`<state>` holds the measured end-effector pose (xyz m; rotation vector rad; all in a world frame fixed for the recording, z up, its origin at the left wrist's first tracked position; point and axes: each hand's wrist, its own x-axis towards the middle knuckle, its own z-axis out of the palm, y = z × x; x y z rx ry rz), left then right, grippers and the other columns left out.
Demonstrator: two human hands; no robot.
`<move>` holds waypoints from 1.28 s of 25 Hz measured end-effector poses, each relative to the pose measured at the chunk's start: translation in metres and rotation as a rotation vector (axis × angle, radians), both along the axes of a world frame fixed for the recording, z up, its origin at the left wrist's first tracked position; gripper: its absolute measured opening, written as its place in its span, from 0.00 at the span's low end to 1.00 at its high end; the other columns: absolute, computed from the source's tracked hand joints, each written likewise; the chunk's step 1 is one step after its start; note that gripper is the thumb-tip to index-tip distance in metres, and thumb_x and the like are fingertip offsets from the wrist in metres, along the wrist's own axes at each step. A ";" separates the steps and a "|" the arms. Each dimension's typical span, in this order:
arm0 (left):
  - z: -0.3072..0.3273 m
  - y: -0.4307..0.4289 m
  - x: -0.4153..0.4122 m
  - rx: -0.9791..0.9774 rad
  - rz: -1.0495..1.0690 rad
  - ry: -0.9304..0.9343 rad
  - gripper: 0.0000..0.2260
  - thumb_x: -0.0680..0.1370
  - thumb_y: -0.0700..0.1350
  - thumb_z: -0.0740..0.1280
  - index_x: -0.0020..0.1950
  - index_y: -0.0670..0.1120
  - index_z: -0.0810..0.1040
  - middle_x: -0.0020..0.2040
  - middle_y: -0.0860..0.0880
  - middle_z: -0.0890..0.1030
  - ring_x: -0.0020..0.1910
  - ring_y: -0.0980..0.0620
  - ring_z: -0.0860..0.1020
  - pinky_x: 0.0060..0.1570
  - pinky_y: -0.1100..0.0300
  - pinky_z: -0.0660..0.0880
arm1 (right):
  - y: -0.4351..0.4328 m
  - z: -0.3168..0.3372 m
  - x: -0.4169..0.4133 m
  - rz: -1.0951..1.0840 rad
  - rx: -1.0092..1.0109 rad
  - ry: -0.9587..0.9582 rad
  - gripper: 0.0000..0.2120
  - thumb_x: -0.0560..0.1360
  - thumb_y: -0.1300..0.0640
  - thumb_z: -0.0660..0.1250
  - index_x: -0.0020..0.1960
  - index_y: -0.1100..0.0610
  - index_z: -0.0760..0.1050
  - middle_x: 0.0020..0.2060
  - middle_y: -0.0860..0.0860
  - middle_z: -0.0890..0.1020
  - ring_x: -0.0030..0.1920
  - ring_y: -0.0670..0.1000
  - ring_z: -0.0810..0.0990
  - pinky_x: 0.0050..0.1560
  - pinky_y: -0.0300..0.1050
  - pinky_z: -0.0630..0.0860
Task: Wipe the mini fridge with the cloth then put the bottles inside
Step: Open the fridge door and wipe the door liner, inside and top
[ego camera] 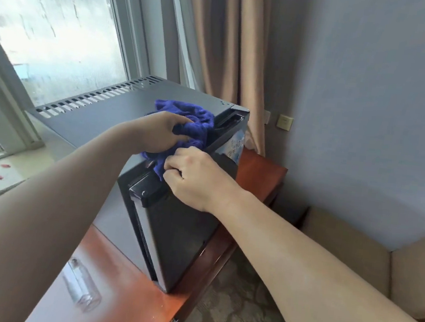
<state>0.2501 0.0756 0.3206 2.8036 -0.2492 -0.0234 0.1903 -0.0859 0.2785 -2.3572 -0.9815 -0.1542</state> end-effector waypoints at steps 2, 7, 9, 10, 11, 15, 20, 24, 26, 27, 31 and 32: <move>-0.001 -0.011 -0.003 0.018 -0.029 -0.019 0.18 0.81 0.48 0.67 0.71 0.54 0.77 0.61 0.50 0.82 0.58 0.45 0.78 0.60 0.51 0.74 | -0.020 0.001 -0.003 -0.001 0.008 -0.013 0.13 0.77 0.56 0.61 0.34 0.57 0.72 0.36 0.47 0.72 0.45 0.50 0.70 0.54 0.48 0.71; -0.020 -0.058 0.009 -0.234 -0.055 -0.068 0.13 0.79 0.50 0.69 0.64 0.57 0.81 0.52 0.58 0.83 0.53 0.54 0.80 0.53 0.60 0.71 | -0.096 -0.005 -0.008 -0.223 0.161 0.083 0.06 0.73 0.57 0.68 0.39 0.56 0.79 0.45 0.51 0.76 0.49 0.51 0.75 0.55 0.41 0.70; -0.034 -0.078 0.017 -0.618 -0.034 0.028 0.10 0.80 0.49 0.70 0.61 0.55 0.83 0.50 0.54 0.87 0.51 0.54 0.83 0.58 0.54 0.79 | -0.106 0.000 0.004 -0.354 0.182 0.096 0.05 0.73 0.59 0.69 0.48 0.54 0.77 0.53 0.52 0.73 0.56 0.53 0.74 0.63 0.41 0.68; -0.041 -0.087 0.022 -0.778 -0.019 0.051 0.09 0.80 0.47 0.71 0.60 0.53 0.83 0.51 0.51 0.87 0.52 0.52 0.85 0.60 0.50 0.80 | -0.108 0.001 0.015 -0.409 0.179 0.116 0.10 0.72 0.59 0.68 0.53 0.54 0.75 0.55 0.53 0.71 0.59 0.54 0.73 0.66 0.42 0.67; -0.049 -0.095 0.028 -0.891 -0.001 0.053 0.09 0.80 0.45 0.71 0.60 0.51 0.83 0.52 0.47 0.87 0.54 0.48 0.85 0.62 0.46 0.80 | -0.110 0.004 0.025 -0.475 0.169 0.164 0.14 0.72 0.58 0.68 0.57 0.54 0.72 0.58 0.54 0.69 0.61 0.55 0.72 0.67 0.43 0.67; -0.087 -0.126 0.040 -1.352 0.058 0.123 0.11 0.80 0.39 0.70 0.63 0.44 0.80 0.56 0.41 0.86 0.58 0.39 0.84 0.63 0.40 0.78 | -0.128 0.005 0.059 -0.659 0.018 0.330 0.39 0.68 0.44 0.73 0.74 0.48 0.59 0.67 0.56 0.66 0.67 0.58 0.70 0.68 0.50 0.69; -0.114 -0.147 0.065 -1.603 0.201 0.220 0.20 0.76 0.40 0.71 0.68 0.50 0.75 0.56 0.46 0.86 0.55 0.43 0.85 0.56 0.41 0.82 | -0.161 -0.003 0.083 -0.638 -0.266 0.284 0.48 0.66 0.32 0.69 0.79 0.41 0.50 0.73 0.52 0.67 0.73 0.57 0.68 0.70 0.58 0.68; -0.126 -0.150 0.086 -1.409 0.288 0.172 0.19 0.77 0.41 0.71 0.66 0.50 0.73 0.54 0.50 0.85 0.54 0.45 0.85 0.53 0.42 0.83 | -0.187 -0.006 0.094 -0.664 -0.322 0.219 0.45 0.63 0.23 0.60 0.77 0.32 0.50 0.74 0.43 0.66 0.73 0.52 0.69 0.69 0.60 0.69; -0.129 -0.148 0.093 -1.072 0.284 -0.021 0.17 0.74 0.45 0.73 0.62 0.49 0.77 0.53 0.49 0.84 0.53 0.49 0.83 0.58 0.49 0.80 | -0.195 -0.005 0.098 -0.669 -0.312 0.186 0.44 0.63 0.25 0.60 0.76 0.29 0.50 0.71 0.40 0.68 0.70 0.51 0.71 0.66 0.58 0.72; -0.132 -0.149 0.095 -0.963 0.287 -0.117 0.17 0.73 0.46 0.73 0.61 0.49 0.79 0.55 0.48 0.82 0.54 0.52 0.81 0.61 0.54 0.77 | -0.196 -0.004 0.100 -0.677 -0.303 0.172 0.43 0.63 0.25 0.61 0.75 0.29 0.51 0.69 0.39 0.70 0.69 0.50 0.72 0.64 0.56 0.73; -0.136 -0.160 0.094 -0.997 0.273 -0.254 0.19 0.73 0.42 0.74 0.62 0.48 0.77 0.61 0.46 0.73 0.57 0.53 0.75 0.64 0.63 0.70 | -0.198 -0.001 0.103 -0.716 -0.323 0.155 0.44 0.61 0.26 0.63 0.75 0.28 0.51 0.67 0.37 0.71 0.67 0.50 0.74 0.58 0.53 0.73; -0.136 -0.161 0.093 -1.004 0.274 -0.239 0.20 0.73 0.42 0.74 0.64 0.48 0.76 0.60 0.46 0.75 0.57 0.50 0.76 0.63 0.59 0.72 | -0.199 -0.001 0.103 -0.711 -0.329 0.157 0.45 0.61 0.26 0.64 0.75 0.28 0.51 0.68 0.36 0.71 0.67 0.50 0.74 0.59 0.53 0.73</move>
